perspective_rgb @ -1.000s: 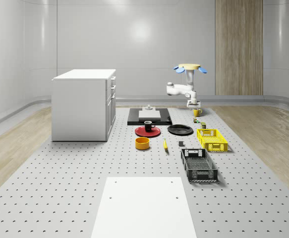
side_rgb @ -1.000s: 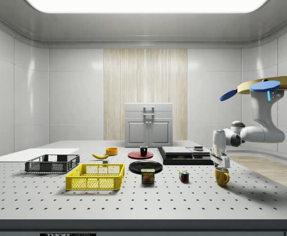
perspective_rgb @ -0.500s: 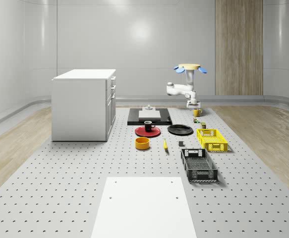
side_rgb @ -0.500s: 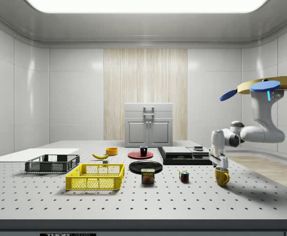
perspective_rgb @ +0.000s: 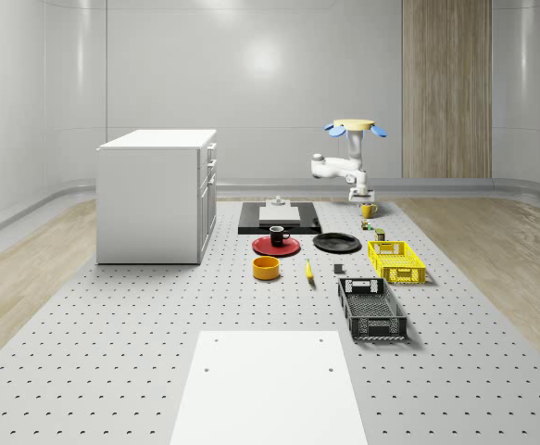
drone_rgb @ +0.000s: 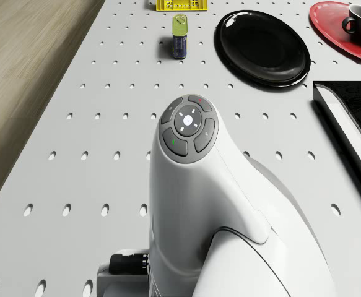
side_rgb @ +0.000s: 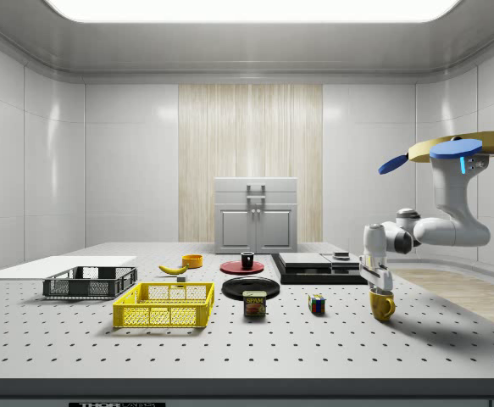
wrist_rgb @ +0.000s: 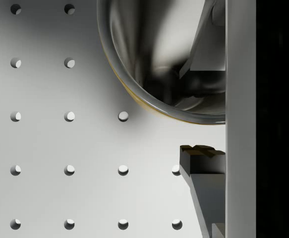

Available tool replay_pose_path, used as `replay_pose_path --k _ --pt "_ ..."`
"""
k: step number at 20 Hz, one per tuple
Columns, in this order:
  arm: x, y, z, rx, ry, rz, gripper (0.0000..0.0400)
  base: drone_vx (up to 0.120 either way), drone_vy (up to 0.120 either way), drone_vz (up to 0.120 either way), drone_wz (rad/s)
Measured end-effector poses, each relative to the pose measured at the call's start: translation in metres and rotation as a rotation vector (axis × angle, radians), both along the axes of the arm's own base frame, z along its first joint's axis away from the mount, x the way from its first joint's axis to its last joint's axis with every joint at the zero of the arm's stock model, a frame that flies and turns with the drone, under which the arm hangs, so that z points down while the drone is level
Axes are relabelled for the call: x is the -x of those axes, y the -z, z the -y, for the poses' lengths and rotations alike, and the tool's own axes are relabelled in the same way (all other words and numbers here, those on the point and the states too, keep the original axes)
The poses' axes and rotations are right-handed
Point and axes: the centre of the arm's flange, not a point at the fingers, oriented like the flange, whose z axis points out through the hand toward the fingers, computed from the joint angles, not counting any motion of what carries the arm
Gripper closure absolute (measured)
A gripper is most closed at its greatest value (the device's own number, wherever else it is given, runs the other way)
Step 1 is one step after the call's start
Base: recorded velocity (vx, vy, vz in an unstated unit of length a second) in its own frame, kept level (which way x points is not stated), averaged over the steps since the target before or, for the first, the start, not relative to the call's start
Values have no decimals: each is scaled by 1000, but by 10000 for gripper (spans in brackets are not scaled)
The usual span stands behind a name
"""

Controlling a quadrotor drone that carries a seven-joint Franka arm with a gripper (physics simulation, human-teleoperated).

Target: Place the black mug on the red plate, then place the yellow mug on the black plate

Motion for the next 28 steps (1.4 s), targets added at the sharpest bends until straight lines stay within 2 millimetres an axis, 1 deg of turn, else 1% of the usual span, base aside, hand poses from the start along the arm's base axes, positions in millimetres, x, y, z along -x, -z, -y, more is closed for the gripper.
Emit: replay_pose_path --k 3,10,11,17,28 --pt "0 2 0 0 0 0 280 0 0 0 0" --pt "0 25 0 0 0 0 288 0 -6 114 0" --pt "0 27 0 0 0 0 289 120 -120 120 0" --pt "0 35 0 0 0 0 290 120 -120 0 0" --pt "0 38 0 0 0 0 290 120 -120 0 0"
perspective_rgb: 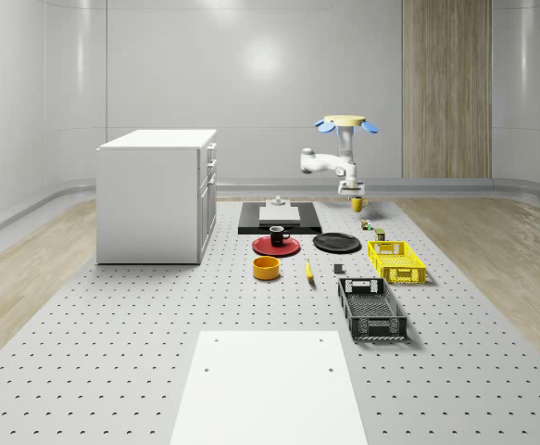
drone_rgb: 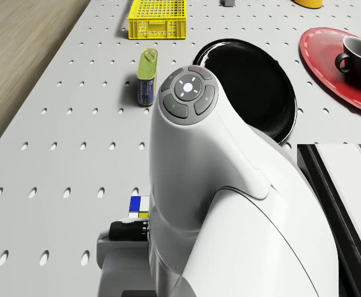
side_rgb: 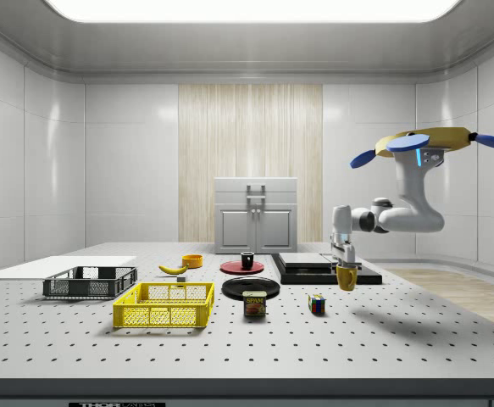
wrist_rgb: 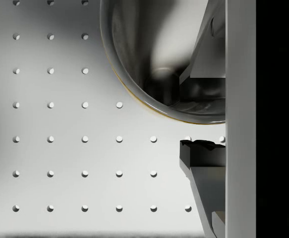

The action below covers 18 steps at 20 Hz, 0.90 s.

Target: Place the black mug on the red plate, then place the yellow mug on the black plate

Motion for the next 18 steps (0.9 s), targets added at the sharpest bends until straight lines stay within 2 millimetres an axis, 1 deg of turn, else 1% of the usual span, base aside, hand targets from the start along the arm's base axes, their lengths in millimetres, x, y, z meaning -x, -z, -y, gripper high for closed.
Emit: replay_pose_path --k 18 --pt "0 0 0 0 0 0 290 120 -120 0 0"
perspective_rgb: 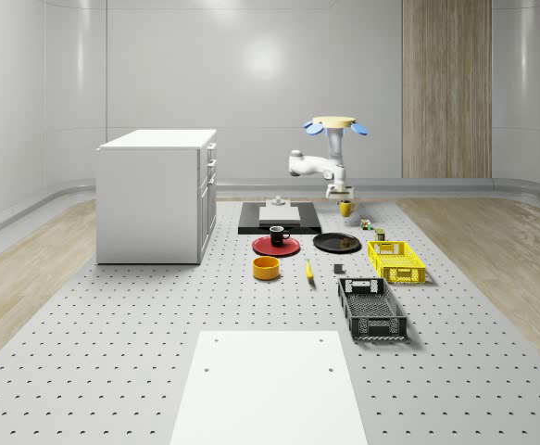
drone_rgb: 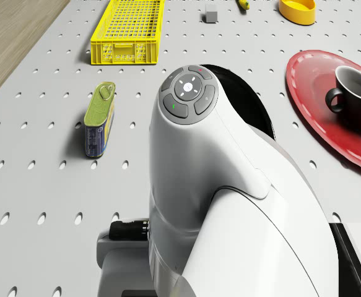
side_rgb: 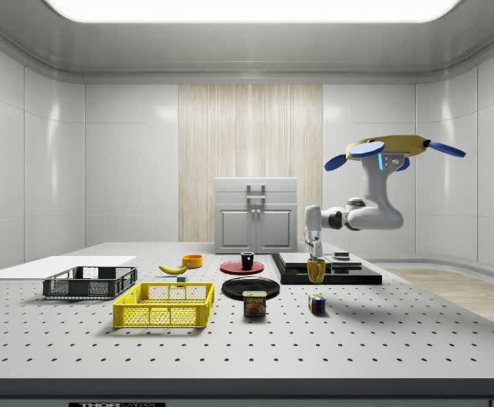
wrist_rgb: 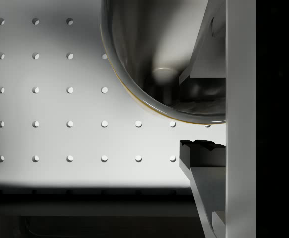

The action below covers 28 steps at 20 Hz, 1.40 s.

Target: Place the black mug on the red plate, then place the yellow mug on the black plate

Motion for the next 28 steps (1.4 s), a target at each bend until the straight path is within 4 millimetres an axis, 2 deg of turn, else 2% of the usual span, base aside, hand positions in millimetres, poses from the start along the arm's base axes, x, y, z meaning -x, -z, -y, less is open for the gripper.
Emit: replay_pose_path --k 17,20,23,28 --pt "0 0 0 0 0 0 290 120 -120 0 0" --pt "0 0 0 0 0 0 290 120 -13 -13 0" --pt "0 0 0 0 0 0 290 120 0 -120 0" --pt "0 0 0 0 0 0 290 120 0 0 0"
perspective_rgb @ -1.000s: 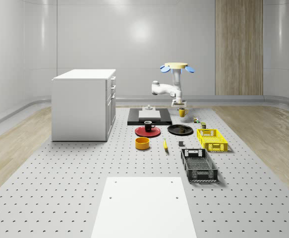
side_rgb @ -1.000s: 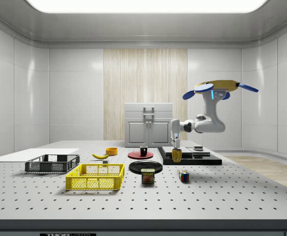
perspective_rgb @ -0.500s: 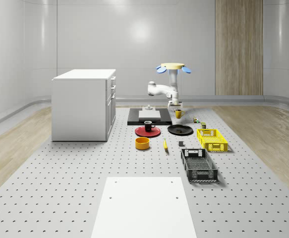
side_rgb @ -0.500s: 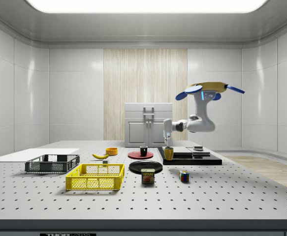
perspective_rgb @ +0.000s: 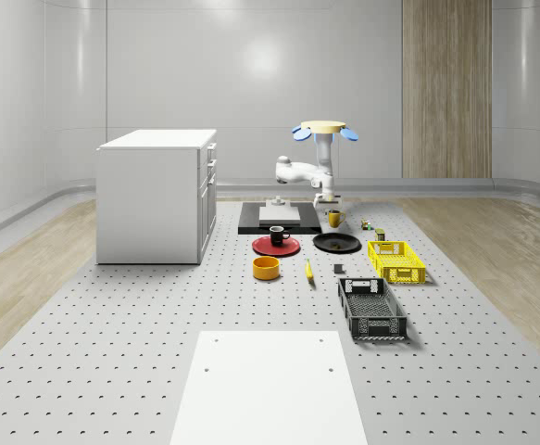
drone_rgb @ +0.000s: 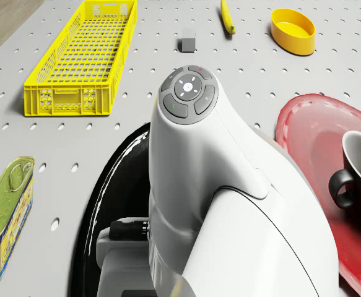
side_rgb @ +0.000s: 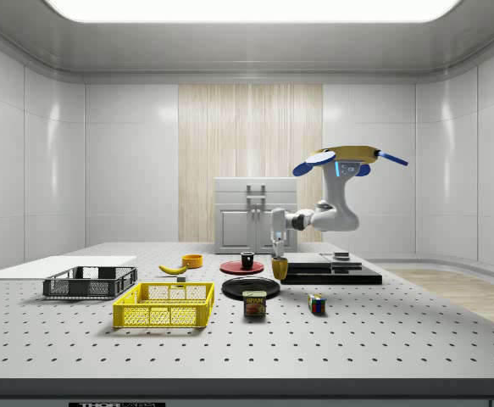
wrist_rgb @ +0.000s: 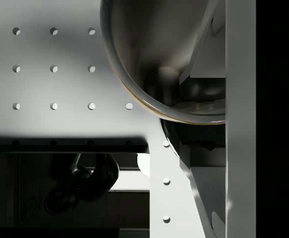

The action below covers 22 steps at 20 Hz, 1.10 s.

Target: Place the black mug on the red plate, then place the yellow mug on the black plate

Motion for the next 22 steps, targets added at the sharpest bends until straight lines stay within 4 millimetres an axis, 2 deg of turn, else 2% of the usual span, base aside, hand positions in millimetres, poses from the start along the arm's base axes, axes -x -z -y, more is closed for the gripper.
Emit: replay_pose_path --k 15,19,22 --pt "0 0 0 0 0 0 290 120 0 0 0" --pt "0 0 0 0 0 0 290 120 -110 0 0" --pt "0 0 0 0 0 0 290 67 0 0 0"
